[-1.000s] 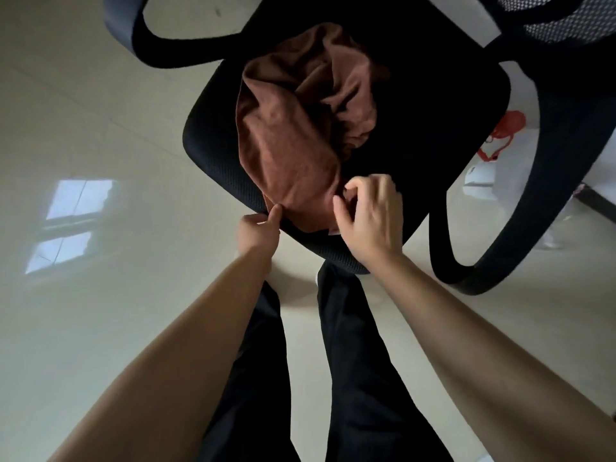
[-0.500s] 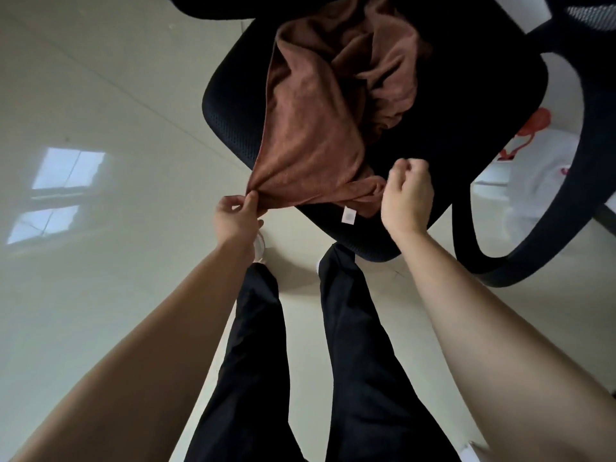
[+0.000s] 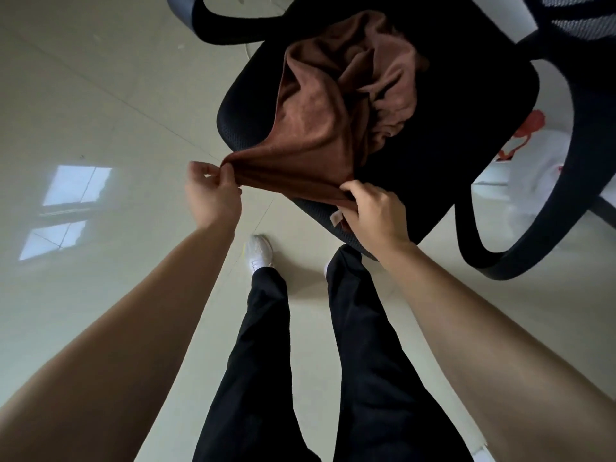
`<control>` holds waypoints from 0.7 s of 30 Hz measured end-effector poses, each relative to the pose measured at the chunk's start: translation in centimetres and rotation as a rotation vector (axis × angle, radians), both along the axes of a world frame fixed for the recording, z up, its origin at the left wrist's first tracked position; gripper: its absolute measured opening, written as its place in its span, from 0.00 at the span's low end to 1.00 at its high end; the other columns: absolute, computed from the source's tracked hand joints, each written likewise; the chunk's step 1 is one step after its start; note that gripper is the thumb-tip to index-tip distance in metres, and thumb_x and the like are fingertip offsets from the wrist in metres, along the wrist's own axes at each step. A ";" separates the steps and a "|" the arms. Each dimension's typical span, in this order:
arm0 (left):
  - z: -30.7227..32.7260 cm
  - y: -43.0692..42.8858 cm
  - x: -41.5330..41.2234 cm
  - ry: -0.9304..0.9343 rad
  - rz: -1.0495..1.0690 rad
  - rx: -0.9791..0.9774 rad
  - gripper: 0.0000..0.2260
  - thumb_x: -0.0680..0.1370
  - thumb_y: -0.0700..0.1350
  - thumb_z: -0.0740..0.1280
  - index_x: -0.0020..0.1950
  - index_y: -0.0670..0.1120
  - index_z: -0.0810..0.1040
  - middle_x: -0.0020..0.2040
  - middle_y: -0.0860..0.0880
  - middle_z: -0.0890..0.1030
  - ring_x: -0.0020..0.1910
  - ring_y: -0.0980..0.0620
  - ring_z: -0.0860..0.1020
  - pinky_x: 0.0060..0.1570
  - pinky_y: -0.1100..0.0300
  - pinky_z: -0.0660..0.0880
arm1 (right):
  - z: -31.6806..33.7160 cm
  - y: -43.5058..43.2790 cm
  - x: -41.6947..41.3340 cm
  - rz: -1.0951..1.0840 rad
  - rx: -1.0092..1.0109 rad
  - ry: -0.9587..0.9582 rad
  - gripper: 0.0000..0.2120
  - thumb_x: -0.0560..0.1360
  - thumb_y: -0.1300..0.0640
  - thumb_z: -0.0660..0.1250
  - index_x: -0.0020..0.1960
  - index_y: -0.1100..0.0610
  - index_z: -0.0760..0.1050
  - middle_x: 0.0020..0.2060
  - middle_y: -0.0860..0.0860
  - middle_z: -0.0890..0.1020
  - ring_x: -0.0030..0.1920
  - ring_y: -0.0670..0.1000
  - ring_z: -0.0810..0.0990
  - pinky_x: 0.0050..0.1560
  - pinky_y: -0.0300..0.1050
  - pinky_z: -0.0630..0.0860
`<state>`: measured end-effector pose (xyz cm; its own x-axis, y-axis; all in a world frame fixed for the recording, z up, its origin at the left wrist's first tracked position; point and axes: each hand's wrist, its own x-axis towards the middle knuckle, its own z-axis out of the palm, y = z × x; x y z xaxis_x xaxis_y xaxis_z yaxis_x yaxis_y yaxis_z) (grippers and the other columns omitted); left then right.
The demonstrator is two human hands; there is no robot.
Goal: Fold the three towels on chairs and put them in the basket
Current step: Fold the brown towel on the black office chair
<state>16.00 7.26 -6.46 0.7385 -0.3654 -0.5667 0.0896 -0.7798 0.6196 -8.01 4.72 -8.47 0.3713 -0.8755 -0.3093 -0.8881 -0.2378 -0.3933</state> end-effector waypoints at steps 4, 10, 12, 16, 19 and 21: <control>4.6 -1.9 1.0 0.000 -0.063 -0.067 0.04 0.75 0.42 0.64 0.48 0.49 0.71 0.33 0.49 0.81 0.26 0.56 0.77 0.30 0.63 0.72 | 5.1 -2.1 -1.4 -0.111 -0.053 0.032 0.18 0.74 0.58 0.70 0.64 0.54 0.76 0.53 0.55 0.77 0.48 0.62 0.81 0.41 0.52 0.76; 16.5 -7.8 1.0 0.022 -0.158 -0.289 0.09 0.74 0.37 0.63 0.47 0.48 0.80 0.32 0.47 0.82 0.24 0.57 0.78 0.29 0.64 0.75 | 16.3 -6.3 -2.3 -0.261 -0.191 0.038 0.15 0.75 0.58 0.71 0.62 0.53 0.79 0.52 0.55 0.81 0.51 0.60 0.82 0.44 0.52 0.77; 21.6 -9.6 1.1 0.023 -0.177 -0.398 0.09 0.75 0.37 0.63 0.48 0.46 0.81 0.33 0.47 0.82 0.25 0.56 0.79 0.29 0.64 0.76 | 21.0 -7.0 -2.8 -0.317 -0.258 0.059 0.11 0.76 0.53 0.72 0.58 0.52 0.81 0.49 0.54 0.82 0.49 0.59 0.82 0.43 0.50 0.76; 29.7 -11.3 2.3 -0.026 -0.218 -0.580 0.04 0.74 0.44 0.67 0.47 0.52 0.80 0.32 0.49 0.81 0.30 0.52 0.81 0.39 0.56 0.82 | 28.3 -7.1 -3.4 -0.325 -0.284 0.206 0.13 0.77 0.49 0.70 0.58 0.55 0.82 0.51 0.57 0.80 0.51 0.59 0.81 0.43 0.48 0.73; 36.1 -11.9 2.5 -0.025 -0.215 -0.686 0.04 0.77 0.46 0.67 0.51 0.51 0.79 0.30 0.54 0.78 0.27 0.60 0.78 0.37 0.62 0.80 | 33.4 -6.5 -3.3 -0.384 -0.356 0.272 0.15 0.79 0.46 0.67 0.56 0.56 0.81 0.49 0.57 0.79 0.51 0.60 0.80 0.42 0.50 0.74; 40.2 -12.5 2.5 0.000 -0.181 -0.770 0.03 0.78 0.45 0.68 0.50 0.49 0.79 0.32 0.54 0.78 0.26 0.63 0.78 0.39 0.62 0.80 | 36.9 -6.3 -3.1 -0.415 -0.422 0.281 0.18 0.79 0.42 0.64 0.51 0.56 0.81 0.46 0.55 0.81 0.49 0.59 0.81 0.40 0.49 0.72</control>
